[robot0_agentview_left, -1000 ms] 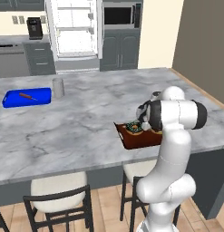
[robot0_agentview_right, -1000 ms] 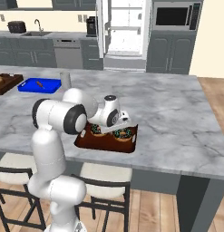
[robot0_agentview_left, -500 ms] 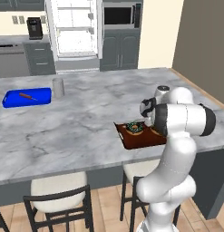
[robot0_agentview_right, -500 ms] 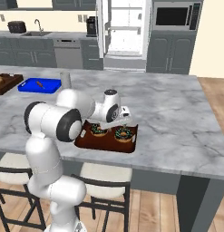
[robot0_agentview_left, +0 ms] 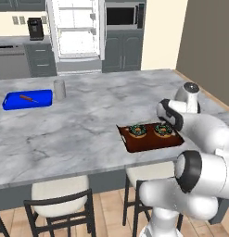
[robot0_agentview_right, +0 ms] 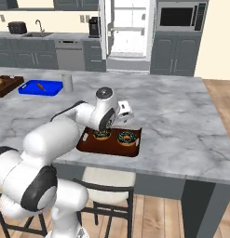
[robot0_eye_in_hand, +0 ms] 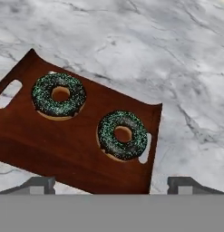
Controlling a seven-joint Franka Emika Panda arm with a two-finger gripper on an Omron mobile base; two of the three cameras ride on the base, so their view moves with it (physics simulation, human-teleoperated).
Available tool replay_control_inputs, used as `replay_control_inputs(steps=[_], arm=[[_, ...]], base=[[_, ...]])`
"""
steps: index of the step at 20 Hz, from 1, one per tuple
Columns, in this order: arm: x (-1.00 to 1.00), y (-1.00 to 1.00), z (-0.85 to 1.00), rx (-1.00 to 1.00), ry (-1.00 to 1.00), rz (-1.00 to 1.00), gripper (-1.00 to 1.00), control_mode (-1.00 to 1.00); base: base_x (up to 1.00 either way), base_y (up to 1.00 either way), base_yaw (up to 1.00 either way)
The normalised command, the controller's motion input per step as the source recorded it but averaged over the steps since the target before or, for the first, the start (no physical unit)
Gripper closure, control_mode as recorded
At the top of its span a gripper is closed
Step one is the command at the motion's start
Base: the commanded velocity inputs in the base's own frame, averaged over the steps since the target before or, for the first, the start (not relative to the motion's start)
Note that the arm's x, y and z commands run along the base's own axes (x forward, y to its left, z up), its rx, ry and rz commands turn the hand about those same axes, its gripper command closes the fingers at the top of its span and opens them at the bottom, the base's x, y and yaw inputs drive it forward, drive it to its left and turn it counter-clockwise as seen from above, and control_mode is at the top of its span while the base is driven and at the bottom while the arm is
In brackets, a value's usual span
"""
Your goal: Take the donuts from the fridge and place them on the empty tray on the dining counter.
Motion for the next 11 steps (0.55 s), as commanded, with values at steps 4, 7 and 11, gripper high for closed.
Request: replay_control_inputs(steps=[4,7,11], arm=[[-0.93,-0.06,0.75,0.0,-0.44,0.0,-1.0,-1.0],[-0.84,-0.11,0.56,0.0,-0.31,0.0,-1.0,-1.0],[-0.81,-0.21,0.8,0.0,-0.37,0.0,-1.0,-1.0]], base=[[0.0,0.0,0.0],[0.0,0.0,0.0],[0.0,0.0,0.0]])
